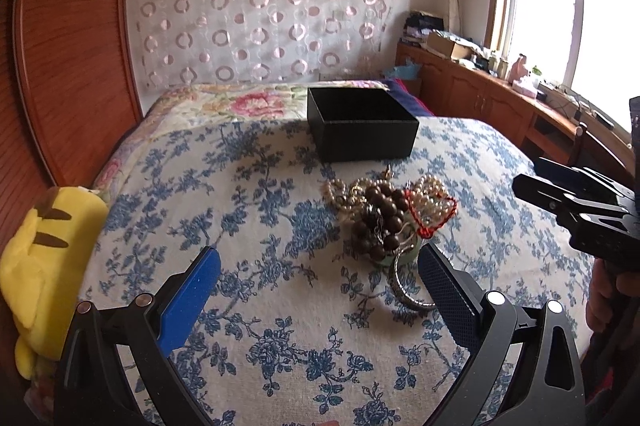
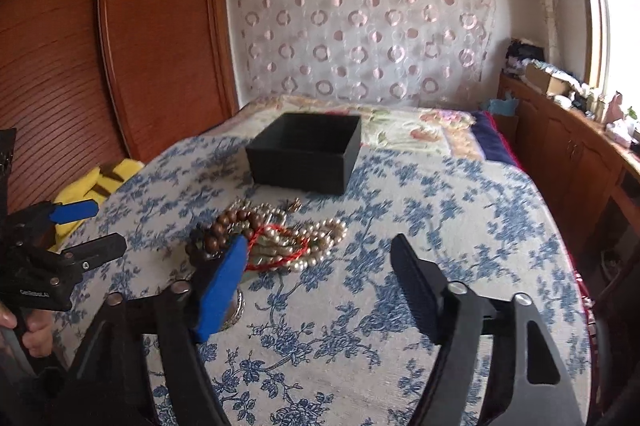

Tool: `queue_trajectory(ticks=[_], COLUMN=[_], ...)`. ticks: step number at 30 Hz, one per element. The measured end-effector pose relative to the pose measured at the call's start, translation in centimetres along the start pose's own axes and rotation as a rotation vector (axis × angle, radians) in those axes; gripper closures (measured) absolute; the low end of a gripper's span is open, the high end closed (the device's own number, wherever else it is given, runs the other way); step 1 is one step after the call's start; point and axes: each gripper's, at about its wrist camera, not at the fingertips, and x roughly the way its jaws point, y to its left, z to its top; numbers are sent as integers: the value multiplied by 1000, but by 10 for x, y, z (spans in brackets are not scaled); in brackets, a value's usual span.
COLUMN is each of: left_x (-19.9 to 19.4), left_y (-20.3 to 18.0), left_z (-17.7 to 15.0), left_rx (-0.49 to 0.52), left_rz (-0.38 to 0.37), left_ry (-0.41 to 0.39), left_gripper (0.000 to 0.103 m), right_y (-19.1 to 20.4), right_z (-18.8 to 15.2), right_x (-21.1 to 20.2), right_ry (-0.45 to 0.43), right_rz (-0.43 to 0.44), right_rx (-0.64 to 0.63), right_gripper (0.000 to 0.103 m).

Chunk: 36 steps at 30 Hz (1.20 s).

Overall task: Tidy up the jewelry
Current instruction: 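Lower the right tool onto the red string bracelet and close it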

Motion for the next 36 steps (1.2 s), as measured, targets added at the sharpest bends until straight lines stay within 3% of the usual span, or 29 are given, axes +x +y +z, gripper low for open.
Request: queue_trajectory(ticks=[4,6,11,23,30,36], left_x=[7,9,22,42,48,52], left_y=[2,3,4,2,-1,-9], left_z=[-3,-5,-8,-15,-17,-12], left_rx=[-4,-6,-2,-9,-18,3], left_rz=[-6,-8,-17,-53,-88,-113], left_ry=[23,31,60,119,149,158], left_gripper=[8,8,8,8,8,8], right_y=[2,4,0,-2,-5,-15], right_z=[-1,-1,-1,-3,1,8], right_x=[15,26,50,77,76,71], right_ry=[40,68,129,220,216,183], right_rz=[38,50,74,147,163,150], right_rx=[-7,-6,23,99,112,123], right_gripper=[46,58,72,80,98,100])
